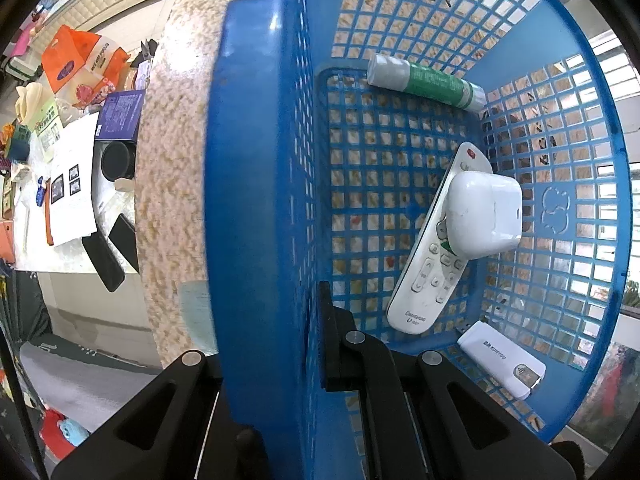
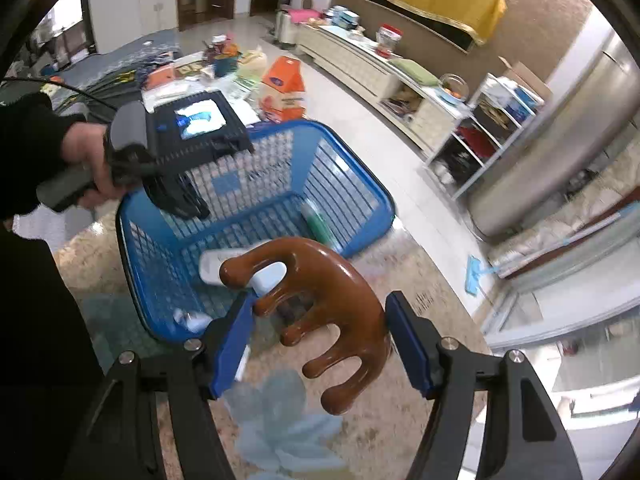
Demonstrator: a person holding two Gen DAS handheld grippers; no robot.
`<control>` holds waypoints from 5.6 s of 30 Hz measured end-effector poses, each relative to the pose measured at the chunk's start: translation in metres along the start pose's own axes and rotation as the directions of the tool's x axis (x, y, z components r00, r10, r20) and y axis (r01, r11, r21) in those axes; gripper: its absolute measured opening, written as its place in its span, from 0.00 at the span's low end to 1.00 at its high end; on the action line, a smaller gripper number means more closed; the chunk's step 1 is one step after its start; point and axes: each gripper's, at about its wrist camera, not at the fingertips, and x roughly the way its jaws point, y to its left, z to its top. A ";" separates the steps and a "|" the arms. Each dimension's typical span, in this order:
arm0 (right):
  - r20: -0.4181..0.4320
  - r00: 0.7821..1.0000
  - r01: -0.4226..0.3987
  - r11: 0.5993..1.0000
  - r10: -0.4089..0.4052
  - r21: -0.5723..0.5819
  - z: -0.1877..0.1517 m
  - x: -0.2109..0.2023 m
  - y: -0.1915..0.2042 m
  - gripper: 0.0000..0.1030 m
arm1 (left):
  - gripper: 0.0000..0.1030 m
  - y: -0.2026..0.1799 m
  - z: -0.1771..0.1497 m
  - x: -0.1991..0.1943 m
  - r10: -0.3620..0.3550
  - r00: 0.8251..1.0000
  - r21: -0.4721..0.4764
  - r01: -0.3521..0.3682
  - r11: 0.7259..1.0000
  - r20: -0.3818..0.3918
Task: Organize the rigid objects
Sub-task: 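Carry the brown massager into the basket and release it, then move the right gripper to the black-headed key and grasp it, then carry the key into the basket and open the right gripper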
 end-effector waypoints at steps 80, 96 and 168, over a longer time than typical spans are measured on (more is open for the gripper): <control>-0.222 0.975 0.106 0.828 0.023 0.550 -0.083 0.044 -0.112 1.00 | 0.04 -0.003 0.002 0.002 -0.001 1.000 0.023 0.001 1.000 -0.009; -0.377 0.923 0.218 0.709 0.074 0.671 -0.096 0.146 -0.144 1.00 | 0.04 0.000 0.001 0.001 -0.002 1.000 0.009 0.002 1.000 -0.006; -0.073 0.995 0.104 0.775 -0.074 0.624 -0.001 -0.015 -0.101 0.24 | 0.04 -0.006 0.004 0.004 0.021 1.000 0.026 -0.020 0.999 -0.012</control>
